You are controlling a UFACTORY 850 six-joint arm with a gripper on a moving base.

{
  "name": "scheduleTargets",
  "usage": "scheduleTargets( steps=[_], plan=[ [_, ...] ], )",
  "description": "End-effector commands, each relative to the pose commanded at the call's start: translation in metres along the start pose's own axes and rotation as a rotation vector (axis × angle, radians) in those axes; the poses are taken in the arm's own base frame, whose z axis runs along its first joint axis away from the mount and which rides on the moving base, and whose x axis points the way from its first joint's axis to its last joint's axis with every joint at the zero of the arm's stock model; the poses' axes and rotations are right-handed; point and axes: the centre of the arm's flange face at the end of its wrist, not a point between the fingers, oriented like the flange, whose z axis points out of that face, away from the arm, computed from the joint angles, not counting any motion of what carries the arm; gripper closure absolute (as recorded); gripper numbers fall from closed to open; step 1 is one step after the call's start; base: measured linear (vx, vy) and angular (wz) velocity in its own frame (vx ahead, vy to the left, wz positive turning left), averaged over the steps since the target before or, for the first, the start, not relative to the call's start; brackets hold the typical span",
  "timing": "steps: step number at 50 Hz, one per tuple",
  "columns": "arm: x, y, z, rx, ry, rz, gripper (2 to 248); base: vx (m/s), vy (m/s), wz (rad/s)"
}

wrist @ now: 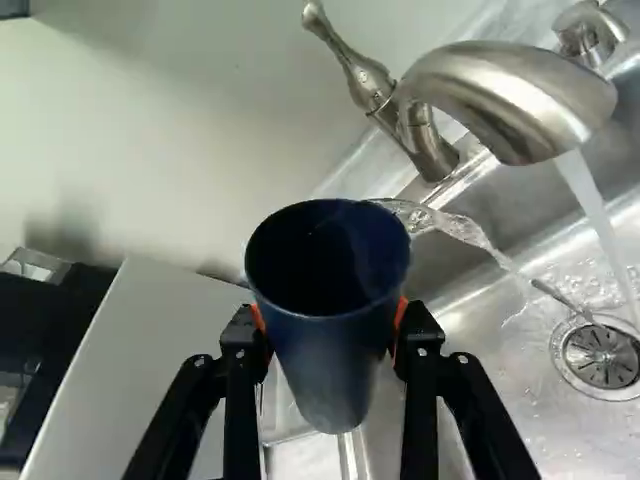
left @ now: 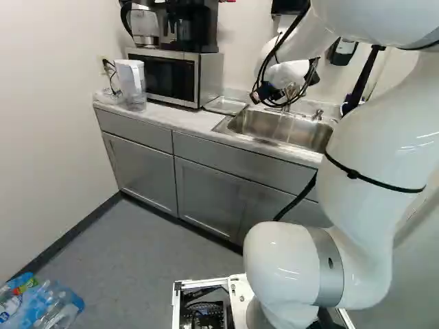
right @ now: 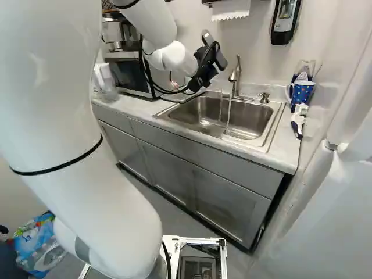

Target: Rinse the cup and place it in the tray

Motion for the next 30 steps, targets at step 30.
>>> scheduleTargets(
  steps=[30],
  plan=[
    [0.0,0.0,0.0,0.0,0.0,0.315,124,0.0,0.0,0.0]
  ],
)
